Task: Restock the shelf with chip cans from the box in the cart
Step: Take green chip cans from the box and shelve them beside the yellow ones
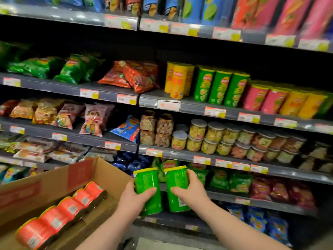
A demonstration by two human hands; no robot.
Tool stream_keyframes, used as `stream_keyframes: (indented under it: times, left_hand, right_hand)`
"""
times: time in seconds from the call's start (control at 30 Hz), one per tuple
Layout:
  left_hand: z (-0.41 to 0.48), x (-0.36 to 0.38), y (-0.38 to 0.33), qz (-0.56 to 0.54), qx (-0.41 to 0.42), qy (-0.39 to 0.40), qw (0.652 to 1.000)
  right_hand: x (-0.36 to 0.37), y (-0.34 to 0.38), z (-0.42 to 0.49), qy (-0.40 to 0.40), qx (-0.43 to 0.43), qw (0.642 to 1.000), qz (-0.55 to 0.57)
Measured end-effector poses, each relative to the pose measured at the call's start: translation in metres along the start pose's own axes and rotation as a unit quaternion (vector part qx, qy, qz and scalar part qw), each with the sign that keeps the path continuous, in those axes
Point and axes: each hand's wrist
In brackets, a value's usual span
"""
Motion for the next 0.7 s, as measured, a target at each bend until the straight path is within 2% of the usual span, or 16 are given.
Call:
stream_keyframes:
  times: [0.4, 0.7]
  left_hand:
    - [-0.081, 0.201, -0.060, 0.019, 0.043, 0.136, 0.990]
    - [-0.142, 0.325, -0.091, 0.018, 0.085, 0.196, 0.977]
  right_hand:
    - [-0.203, -0.095, -0.074, -0.116, 0.044, 0.992, 0.037]
    - [-0.321, -0.156, -0.114, -0.181, 0.048, 0.981, 0.052]
Point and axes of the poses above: each hand's wrist, its own z-axis towards the middle knuckle, its own x-axis out of the palm, y = z × x, and after that the axes turned 5 degrees about z, right-handed
